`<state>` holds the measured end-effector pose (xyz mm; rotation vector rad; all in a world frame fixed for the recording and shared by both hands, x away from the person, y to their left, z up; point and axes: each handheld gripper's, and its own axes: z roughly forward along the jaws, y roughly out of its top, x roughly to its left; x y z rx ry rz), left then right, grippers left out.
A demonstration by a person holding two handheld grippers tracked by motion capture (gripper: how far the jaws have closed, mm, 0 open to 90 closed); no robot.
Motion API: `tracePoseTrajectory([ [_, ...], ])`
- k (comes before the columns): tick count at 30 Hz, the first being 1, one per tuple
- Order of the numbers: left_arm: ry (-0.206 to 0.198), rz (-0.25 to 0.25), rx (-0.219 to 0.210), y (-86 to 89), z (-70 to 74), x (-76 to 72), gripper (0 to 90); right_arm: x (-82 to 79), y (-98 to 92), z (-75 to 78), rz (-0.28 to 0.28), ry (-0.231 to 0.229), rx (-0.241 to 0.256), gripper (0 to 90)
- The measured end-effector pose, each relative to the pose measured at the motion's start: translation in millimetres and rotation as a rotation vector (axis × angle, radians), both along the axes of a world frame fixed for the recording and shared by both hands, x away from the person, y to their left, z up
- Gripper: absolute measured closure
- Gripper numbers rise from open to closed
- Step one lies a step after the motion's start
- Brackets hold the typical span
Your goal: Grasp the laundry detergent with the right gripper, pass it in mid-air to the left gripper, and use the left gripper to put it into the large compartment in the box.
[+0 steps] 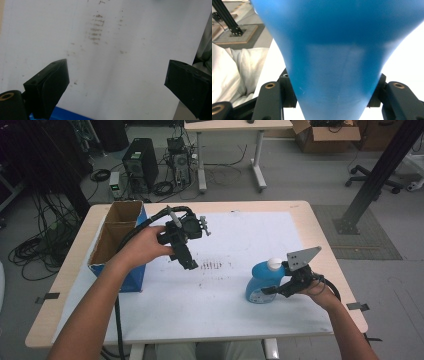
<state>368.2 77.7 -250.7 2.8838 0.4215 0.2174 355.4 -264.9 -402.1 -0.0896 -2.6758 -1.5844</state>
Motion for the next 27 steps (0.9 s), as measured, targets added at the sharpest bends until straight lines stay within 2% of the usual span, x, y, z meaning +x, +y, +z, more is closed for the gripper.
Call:
tracePoseTrajectory([
  [2, 0.000, 0.001, -0.001, 0.1, 0.4, -0.3, 5.8, -1.6, 0.2, 1.4, -0.002, -0.019, -0.001, 43.6],
  [11, -0.005, 0.000, -0.004, 0.9, 2.4, -1.7, 5.9, -5.6, 1.5, 7.9, -0.008, -0.047, -0.014, 44.5],
  [17, -0.013, 0.000, -0.009, 2.9, 4.7, -3.7, 5.9, -8.4, 2.5, 26.8, -0.005, -0.075, 0.015, 44.8],
  [23, -0.023, -0.003, -0.026, 2.5, 8.5, -7.6, 5.9, -10.3, 4.7, 38.7, 0.002, -0.088, 0.015, 44.8],
  [27, -0.023, -0.014, -0.021, -1.2, 12.5, -9.6, 5.9, -10.5, 7.6, 45.6, -0.004, -0.092, 0.008, 44.8],
])
